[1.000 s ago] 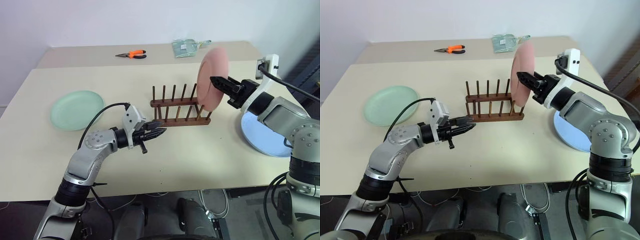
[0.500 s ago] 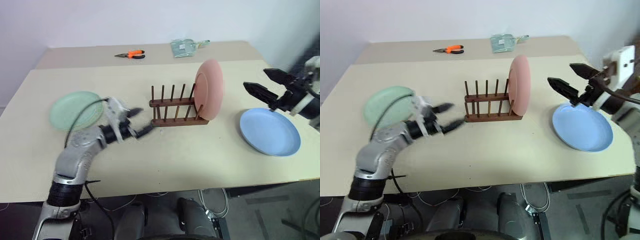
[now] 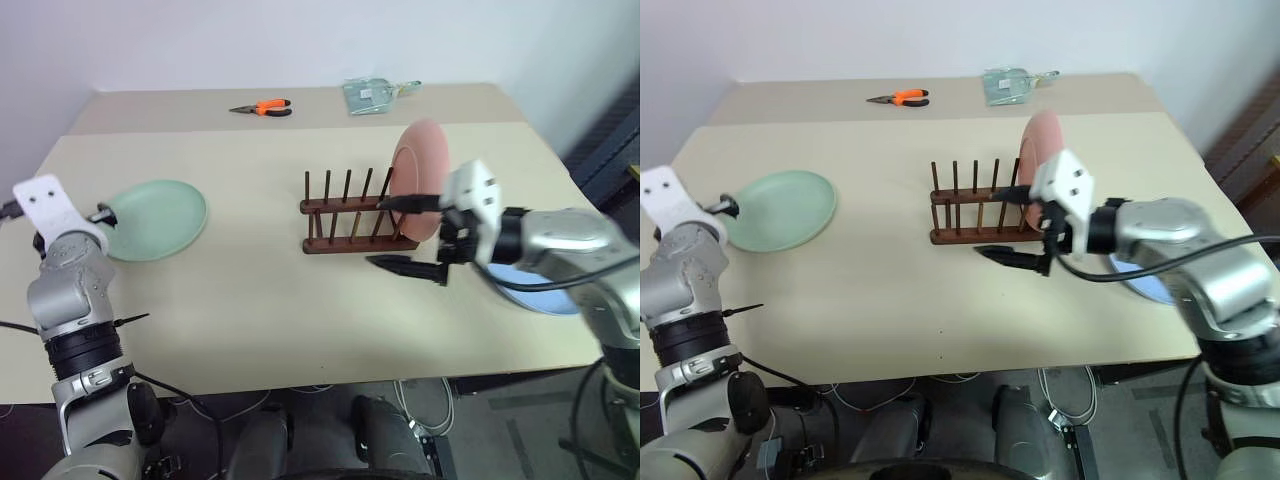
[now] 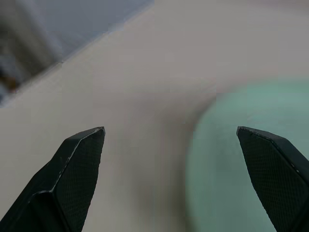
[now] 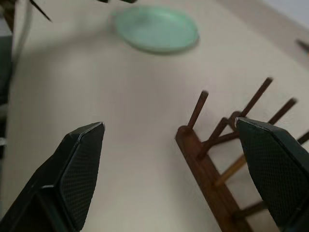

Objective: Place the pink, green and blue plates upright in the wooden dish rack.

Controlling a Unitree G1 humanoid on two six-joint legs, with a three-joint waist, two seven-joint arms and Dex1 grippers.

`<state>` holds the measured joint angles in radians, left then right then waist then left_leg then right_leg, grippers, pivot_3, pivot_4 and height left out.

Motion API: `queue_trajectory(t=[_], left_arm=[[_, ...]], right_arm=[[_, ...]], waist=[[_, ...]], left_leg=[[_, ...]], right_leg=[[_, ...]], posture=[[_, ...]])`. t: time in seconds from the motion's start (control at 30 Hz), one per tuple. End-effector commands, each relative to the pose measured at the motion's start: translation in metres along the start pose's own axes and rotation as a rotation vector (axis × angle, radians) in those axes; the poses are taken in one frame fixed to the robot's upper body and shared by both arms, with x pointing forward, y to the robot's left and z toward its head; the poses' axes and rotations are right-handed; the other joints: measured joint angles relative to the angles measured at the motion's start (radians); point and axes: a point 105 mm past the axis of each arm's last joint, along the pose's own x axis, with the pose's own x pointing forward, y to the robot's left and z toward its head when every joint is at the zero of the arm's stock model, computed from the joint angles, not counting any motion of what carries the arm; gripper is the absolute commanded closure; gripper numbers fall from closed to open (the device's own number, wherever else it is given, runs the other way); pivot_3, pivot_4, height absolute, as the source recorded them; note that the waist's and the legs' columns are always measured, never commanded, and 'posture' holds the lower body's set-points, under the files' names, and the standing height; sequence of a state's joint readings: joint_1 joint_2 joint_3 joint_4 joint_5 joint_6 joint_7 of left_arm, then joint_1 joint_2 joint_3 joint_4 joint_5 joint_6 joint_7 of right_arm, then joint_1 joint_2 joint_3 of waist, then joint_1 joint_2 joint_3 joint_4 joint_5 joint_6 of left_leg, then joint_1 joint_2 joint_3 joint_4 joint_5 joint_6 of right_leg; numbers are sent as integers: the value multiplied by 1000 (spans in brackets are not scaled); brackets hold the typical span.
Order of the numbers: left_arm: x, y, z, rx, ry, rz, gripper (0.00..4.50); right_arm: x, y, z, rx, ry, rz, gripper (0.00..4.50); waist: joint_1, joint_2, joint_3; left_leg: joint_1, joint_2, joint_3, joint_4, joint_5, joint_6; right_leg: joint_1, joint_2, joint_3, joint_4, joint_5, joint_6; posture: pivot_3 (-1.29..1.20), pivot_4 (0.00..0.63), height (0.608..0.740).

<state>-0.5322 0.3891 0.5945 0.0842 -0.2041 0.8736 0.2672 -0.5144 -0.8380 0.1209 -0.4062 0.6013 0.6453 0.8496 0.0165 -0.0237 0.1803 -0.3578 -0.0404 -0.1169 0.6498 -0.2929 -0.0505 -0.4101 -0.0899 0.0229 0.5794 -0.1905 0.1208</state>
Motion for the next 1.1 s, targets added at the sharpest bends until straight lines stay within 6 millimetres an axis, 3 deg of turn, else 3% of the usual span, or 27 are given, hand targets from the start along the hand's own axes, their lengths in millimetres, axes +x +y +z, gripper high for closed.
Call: queue_trajectory(t=[0.03, 0.17, 0.3, 0.37, 0.43, 0.53, 0.63, 0.77, 0.87, 1.03, 1.1], left_arm=[[-4, -8, -13, -175, 104, -78, 245], [-4, -24, -24, -329, 175, -175, 1750], [-1, -27, -25, -380, 178, -181, 3741], [-5, -41, -11, -363, 115, -256, 4403], [-21, -70, 22, -313, -44, -423, 4403], [-64, -121, 61, -190, -233, -674, 4403], [-97, -157, 75, -54, -319, -808, 4403], [-138, -196, 90, -84, -324, -944, 4403], [-157, -210, 95, -84, -317, -1004, 4403], [-169, -215, 97, -110, -274, -1041, 4403], [-171, -214, 97, -100, -271, -1045, 4500]], right_arm=[[6, 7, 0, -123, 16, 6, 24], [10, 10, -10, -142, 30, 0, 0], [8, 6, -15, -169, 48, -37, 0], [7, -2, -16, -163, 49, -70, 0], [6, -11, -11, -157, 31, -106, 0], [10, -24, 5, -294, 0, -171, 0], [17, -31, 13, -459, 3, -212, 0], [38, -40, 28, -669, -3, -250, 0], [50, -44, 31, -765, 9, -260, 0], [60, -50, 23, -863, 42, -281, 0], [61, -52, 21, -863, 42, -288, 531]], waist=[[0, -1, 0], [-3, -2, -1], [-6, -2, -1], [-7, -2, -1], [-4, -2, -1], [-1, -5, 1], [-4, -5, 0], [-26, -5, 0], [-35, -5, 1], [-32, -5, 1], [-31, -5, 1]], left_leg=[[0, 0, 0, 0, 0, 0], [1, 0, 0, -1, 1, -2], [2, 0, 0, -1, 1, -2], [2, 1, 0, -1, 1, -2], [2, 1, 0, -1, 1, -3], [0, 1, 0, 0, 2, -4], [0, 0, 0, -1, 2, -4], [2, 1, 1, -2, 2, -4], [2, 1, 1, -3, 2, -4], [1, 2, 1, -3, 2, -4], [1, 1, 1, -3, 2, -4]], right_leg=[[0, 0, 0, 0, 0, 0], [0, 0, -1, 1, 0, 0], [1, 0, -1, 1, 0, 0], [0, 1, -1, 1, 0, 0], [1, 0, -1, 1, 0, 0], [0, 0, -1, 1, 0, -1], [0, 0, -1, 0, 0, -1], [0, 1, 0, 0, 0, -1], [-1, 1, 0, 1, 0, -1], [-1, 2, 0, 0, 0, -1], [-1, 2, 0, 0, 0, -1]], posture=[[0, 150, 740], [0, 150, 740], [0, 150, 740], [0, 150, 740], [0, 150, 740], [0, 150, 740], [0, 150, 740], [0, 150, 740], [0, 150, 740], [0, 150, 740], [0, 150, 740]])
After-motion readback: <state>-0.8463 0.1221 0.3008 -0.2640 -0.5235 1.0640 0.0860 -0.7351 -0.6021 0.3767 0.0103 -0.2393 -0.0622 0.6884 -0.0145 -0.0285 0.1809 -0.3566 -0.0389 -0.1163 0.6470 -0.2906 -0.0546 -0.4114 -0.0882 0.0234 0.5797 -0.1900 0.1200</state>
